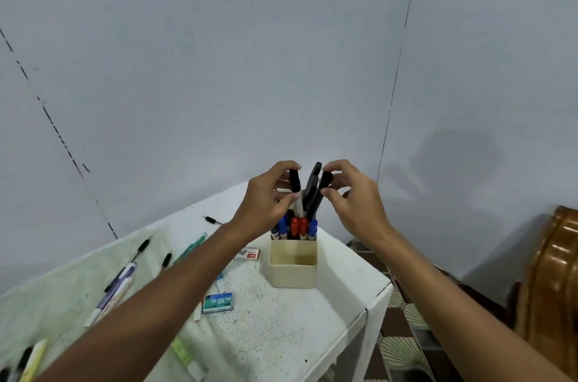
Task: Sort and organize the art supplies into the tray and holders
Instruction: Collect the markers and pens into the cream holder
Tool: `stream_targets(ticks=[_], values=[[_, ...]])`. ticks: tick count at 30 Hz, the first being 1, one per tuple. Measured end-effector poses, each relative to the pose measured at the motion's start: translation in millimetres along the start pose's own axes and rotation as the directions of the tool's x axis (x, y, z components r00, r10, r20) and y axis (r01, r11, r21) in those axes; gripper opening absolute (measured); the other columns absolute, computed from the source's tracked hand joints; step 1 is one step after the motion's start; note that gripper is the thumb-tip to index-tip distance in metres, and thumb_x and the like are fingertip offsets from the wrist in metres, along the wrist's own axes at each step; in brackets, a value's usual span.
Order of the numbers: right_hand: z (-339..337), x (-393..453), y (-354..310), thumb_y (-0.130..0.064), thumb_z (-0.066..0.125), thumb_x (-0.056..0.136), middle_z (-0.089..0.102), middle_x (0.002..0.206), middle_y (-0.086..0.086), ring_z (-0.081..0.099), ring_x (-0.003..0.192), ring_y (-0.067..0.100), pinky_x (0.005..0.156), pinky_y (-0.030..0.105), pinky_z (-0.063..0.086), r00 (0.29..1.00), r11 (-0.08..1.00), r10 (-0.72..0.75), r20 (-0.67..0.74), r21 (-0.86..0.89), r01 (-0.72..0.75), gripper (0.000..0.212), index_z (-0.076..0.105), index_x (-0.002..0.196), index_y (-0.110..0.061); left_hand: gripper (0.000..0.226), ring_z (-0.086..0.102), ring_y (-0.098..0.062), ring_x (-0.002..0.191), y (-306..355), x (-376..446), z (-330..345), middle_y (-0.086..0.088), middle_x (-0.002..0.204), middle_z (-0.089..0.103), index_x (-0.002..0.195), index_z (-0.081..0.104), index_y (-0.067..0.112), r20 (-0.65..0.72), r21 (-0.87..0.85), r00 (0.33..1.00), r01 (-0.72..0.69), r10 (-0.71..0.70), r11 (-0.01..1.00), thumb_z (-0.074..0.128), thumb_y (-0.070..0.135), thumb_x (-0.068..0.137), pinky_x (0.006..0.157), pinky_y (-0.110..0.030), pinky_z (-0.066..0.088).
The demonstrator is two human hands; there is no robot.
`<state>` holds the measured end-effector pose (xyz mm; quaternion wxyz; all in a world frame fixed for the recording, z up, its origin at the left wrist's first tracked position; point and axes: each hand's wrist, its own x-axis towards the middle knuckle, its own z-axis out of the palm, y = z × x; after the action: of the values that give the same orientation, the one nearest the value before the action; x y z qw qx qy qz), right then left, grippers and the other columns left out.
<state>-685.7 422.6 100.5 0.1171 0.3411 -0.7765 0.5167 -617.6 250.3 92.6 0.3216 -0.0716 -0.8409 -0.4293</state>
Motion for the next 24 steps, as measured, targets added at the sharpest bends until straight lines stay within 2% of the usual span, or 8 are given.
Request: stream_targets(ticks=[5, 7, 11, 15, 18, 20, 22, 24], values=[[13.0, -0.2, 17.7, -0.004, 0.068, 0.085, 0.069, 0.088, -0.006, 0.065, 0.086, 0.005, 0.067, 0.012, 0.046, 0.999, 0.998, -0.014, 0.051, -0.060, 0.017, 0.030, 0.063, 0.107, -0.023, 0.030, 0.066, -0.004, 0.088, -18.8, -4.9, 5.4, -0.001, 0.098, 0.068, 0.105, 0.069, 0.010, 0.044, 0.122, 0.998, -0.060, 0.054, 0.991, 0.067, -0.007, 0.080, 0.077, -0.016, 0.053], [16.2, -1.0, 21.9, -0.005, 0.068, 0.085, 0.068, 0.089, -0.007, 0.065, 0.086, 0.006, 0.070, 0.016, 0.049, 0.998, 0.997, -0.011, 0.068, -0.071, 0.015, 0.028, 0.065, 0.108, -0.021, 0.027, 0.065, -0.006, 0.086, -24.5, -5.8, 6.2, 0.000, 0.097, 0.069, 0.103, 0.072, 0.009, 0.058, 0.218, 0.993, -0.109, 0.098, 0.970, 0.069, -0.004, 0.079, 0.075, -0.021, 0.055], [20.3, -3.6, 25.8, -0.007, 0.067, 0.087, 0.066, 0.094, -0.011, 0.062, 0.082, 0.004, 0.070, 0.007, 0.044, 0.995, 0.993, -0.031, 0.099, -0.111, 0.042, 0.024, 0.069, 0.109, -0.017, 0.027, 0.066, -0.013, 0.081, -22.1, -9.6, 6.9, -0.001, 0.092, 0.073, 0.105, 0.072, 0.012, 0.048, 0.354, 0.994, -0.113, 0.103, 0.928, 0.072, 0.004, 0.080, 0.074, -0.026, 0.054], [22.4, -4.6, 28.1, -0.007, 0.065, 0.089, 0.069, 0.099, -0.006, 0.059, 0.080, 0.005, 0.069, 0.006, 0.042, 0.994, 0.992, -0.032, 0.101, -0.119, 0.044, 0.025, 0.071, 0.112, -0.014, 0.027, 0.066, -0.019, 0.078, -15.1, -10.9, 8.0, -0.003, 0.089, 0.074, 0.102, 0.074, 0.013, 0.046, 0.405, 0.992, -0.125, 0.116, 0.906, 0.072, 0.001, 0.078, 0.073, -0.027, 0.051], [22.0, -4.5, 29.4, -0.009, 0.062, 0.090, 0.072, 0.106, 0.000, 0.063, 0.085, 0.011, 0.075, 0.019, 0.050, 0.992, 0.987, -0.042, 0.122, -0.147, 0.060, 0.027, 0.070, 0.116, -0.014, 0.038, 0.061, -0.022, 0.082, -14.1, -9.4, 6.9, -0.008, 0.089, 0.070, 0.108, 0.072, 0.017, 0.106, 0.424, 0.993, -0.085, 0.044, 0.901, 0.060, -0.005, 0.078, 0.071, -0.036, 0.053], [21.4, -5.2, 31.5, -0.007, 0.057, 0.092, 0.072, 0.109, 0.002, 0.065, 0.094, 0.017, 0.084, 0.031, 0.053, 0.986, 0.980, -0.033, 0.162, -0.189, 0.064, 0.030, 0.069, 0.118, -0.014, 0.045, 0.055, -0.021, 0.095, -15.1, -8.5, 6.8, -0.005, 0.101, 0.067, 0.114, 0.069, 0.015, 0.191, 0.471, 0.981, -0.072, -0.022, 0.879, 0.052, -0.003, 0.076, 0.075, -0.038, 0.052], [21.5, -6.4, 36.0, -0.001, 0.050, 0.090, 0.071, 0.112, 0.003, 0.064, 0.101, 0.019, 0.089, 0.034, 0.052, 0.978, 0.971, -0.001, 0.209, -0.232, 0.050, 0.036, 0.069, 0.118, -0.013, 0.046, 0.048, -0.019, 0.105, -17.0, -9.5, 7.7, -0.001, 0.110, 0.059, 0.118, 0.067, 0.014, 0.264, 0.532, 0.961, -0.078, -0.078, 0.843, 0.050, 0.005, 0.076, 0.075, -0.037, 0.051], [22.9, -8.2, 41.8, 0.005, 0.044, 0.088, 0.070, 0.111, 0.002, 0.062, 0.102, 0.020, 0.088, 0.031, 0.051, 0.968, 0.965, 0.029, 0.249, -0.259, 0.038, 0.044, 0.068, 0.119, -0.014, 0.047, 0.045, -0.017, 0.106, -17.5, -11.8, 10.0, -0.001, 0.110, 0.051, 0.123, 0.064, 0.017, 0.303, 0.582, 0.945, -0.083, -0.122, 0.809, 0.053, 0.008, 0.078, 0.069, -0.030, 0.047]])
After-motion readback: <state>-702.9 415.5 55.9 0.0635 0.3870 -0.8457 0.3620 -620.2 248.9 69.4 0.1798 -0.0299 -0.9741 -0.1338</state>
